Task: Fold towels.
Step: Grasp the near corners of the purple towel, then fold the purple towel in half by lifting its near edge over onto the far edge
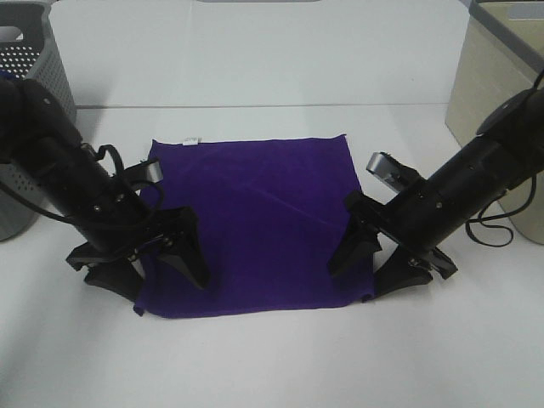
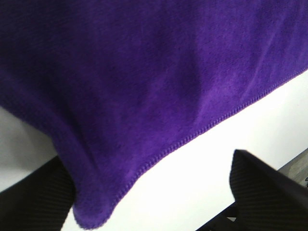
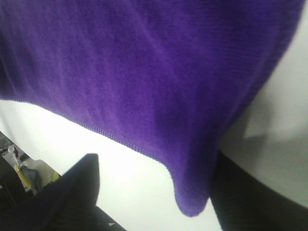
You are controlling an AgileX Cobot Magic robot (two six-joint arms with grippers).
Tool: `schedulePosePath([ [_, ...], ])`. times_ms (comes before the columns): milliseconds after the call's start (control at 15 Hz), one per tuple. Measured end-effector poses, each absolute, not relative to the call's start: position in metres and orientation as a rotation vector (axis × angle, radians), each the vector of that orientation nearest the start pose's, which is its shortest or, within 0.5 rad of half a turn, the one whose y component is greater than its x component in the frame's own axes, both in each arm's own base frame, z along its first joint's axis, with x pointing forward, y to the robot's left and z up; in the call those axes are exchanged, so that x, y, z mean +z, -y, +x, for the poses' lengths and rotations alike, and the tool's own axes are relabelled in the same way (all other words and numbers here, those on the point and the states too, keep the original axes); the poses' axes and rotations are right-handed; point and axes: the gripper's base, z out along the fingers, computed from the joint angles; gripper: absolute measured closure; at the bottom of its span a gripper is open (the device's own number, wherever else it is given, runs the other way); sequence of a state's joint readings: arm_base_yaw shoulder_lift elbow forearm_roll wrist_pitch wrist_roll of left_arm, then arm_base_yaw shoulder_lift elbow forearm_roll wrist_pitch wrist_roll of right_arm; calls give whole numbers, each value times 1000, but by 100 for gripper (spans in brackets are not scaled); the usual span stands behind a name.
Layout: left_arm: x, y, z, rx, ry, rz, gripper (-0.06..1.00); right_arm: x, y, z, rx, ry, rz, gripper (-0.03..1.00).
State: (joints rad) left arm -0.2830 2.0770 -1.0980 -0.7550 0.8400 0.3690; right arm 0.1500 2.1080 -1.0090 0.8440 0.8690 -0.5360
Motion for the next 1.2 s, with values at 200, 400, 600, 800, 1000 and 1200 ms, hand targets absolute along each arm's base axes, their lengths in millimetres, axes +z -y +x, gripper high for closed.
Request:
schedulePosePath([
  [200, 89, 156, 324, -826, -3171, 157, 37, 72, -111, 313, 871, -3226, -102, 45],
  [400, 82, 157, 326, -783, -3169, 175, 85, 69, -108, 314, 818, -3236, -98, 72],
  [600, 82, 157, 327, -776, -3160, 196, 94, 67, -108, 314, 816, -3240, -93, 92],
  [800, 82, 156, 327, -759, -3158, 242, 94, 67, -108, 314, 819, -3242, -94, 94],
  [1000, 82, 154, 325, -731, -3174, 326, 94, 71, -109, 314, 821, -3232, -98, 94],
  [1200, 88, 148, 319, -655, -3216, 485, 94, 86, -106, 310, 767, -3213, -155, 94],
])
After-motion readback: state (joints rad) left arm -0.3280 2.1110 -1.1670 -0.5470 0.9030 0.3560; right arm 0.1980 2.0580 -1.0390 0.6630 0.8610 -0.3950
